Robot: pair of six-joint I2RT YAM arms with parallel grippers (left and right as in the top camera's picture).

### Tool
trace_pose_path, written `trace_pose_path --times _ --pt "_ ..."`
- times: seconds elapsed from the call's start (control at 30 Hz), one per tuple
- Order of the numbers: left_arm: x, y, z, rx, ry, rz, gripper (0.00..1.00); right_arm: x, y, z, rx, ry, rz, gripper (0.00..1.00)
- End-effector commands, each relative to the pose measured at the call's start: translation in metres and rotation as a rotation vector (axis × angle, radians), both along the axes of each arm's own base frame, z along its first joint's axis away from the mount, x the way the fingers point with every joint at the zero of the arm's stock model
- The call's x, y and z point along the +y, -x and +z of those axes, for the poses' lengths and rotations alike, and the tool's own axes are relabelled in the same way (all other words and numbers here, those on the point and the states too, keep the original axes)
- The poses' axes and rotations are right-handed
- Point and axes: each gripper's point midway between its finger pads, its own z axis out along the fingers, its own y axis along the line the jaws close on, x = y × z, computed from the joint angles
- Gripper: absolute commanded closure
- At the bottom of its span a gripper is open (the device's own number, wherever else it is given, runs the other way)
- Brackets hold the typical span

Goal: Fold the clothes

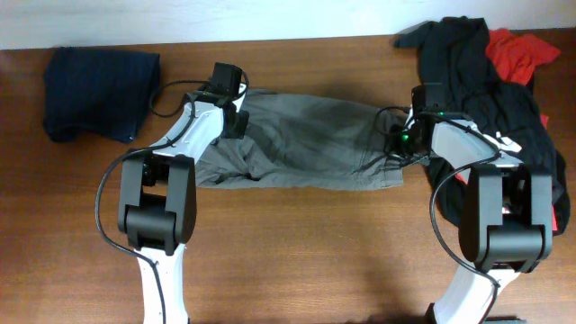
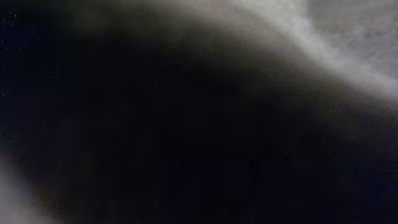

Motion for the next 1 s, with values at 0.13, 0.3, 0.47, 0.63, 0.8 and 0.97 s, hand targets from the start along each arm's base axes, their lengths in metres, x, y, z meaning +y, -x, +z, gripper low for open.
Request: trace_pose_path --times 0.13,0.3,0.47,0.63,0.8,0.97 --pt "0.001 0.008 -0.017 0.051 0.002 -0.001 0.99 -0.024 0.053 -0.039 0.191 -0.069 -0.069 0.96" --pt "0.001 0.011 0.003 0.058 0.001 -0.001 0.99 -0.048 0.050 0.014 0.087 -0.110 -0.043 0.96" --pt "-0.003 0.033 0.024 0.140 0.036 -0.018 0.99 -0.053 0.052 0.080 -0.025 -0.150 0.074 0.96" --pt "-0.018 0.051 0.024 0.214 0.126 -0.048 0.99 -0.025 0.045 0.127 -0.073 -0.189 0.189 0.96" --pt "-0.024 0.050 0.024 0.211 0.157 -0.059 0.99 0.030 0.032 0.153 -0.133 -0.220 0.339 0.96" --pt "-0.027 0.050 0.024 0.210 0.157 -0.064 0.99 0.099 0.028 0.164 -0.182 -0.261 0.477 0.96"
